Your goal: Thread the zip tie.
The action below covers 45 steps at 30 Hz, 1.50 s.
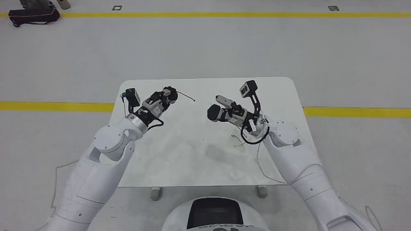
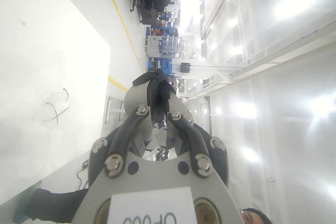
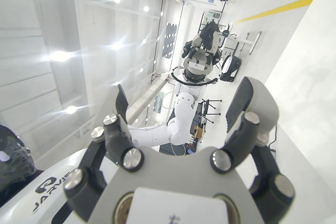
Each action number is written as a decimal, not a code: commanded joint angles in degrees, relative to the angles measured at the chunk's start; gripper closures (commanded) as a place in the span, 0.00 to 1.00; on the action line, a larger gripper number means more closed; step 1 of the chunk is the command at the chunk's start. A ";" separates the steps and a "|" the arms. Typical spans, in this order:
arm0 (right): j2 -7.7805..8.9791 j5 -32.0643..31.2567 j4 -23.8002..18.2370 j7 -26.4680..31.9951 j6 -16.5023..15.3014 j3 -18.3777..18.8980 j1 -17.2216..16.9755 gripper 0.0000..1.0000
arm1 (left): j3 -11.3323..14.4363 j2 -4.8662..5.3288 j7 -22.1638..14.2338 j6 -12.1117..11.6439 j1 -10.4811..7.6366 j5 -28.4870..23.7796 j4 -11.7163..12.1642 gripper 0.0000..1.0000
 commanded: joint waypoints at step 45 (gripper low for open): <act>-1.90 -0.97 2.35 -6.39 0.00 -2.95 1.88 0.65 | 4.57 -1.96 6.60 -0.92 -0.94 1.53 0.52 1.00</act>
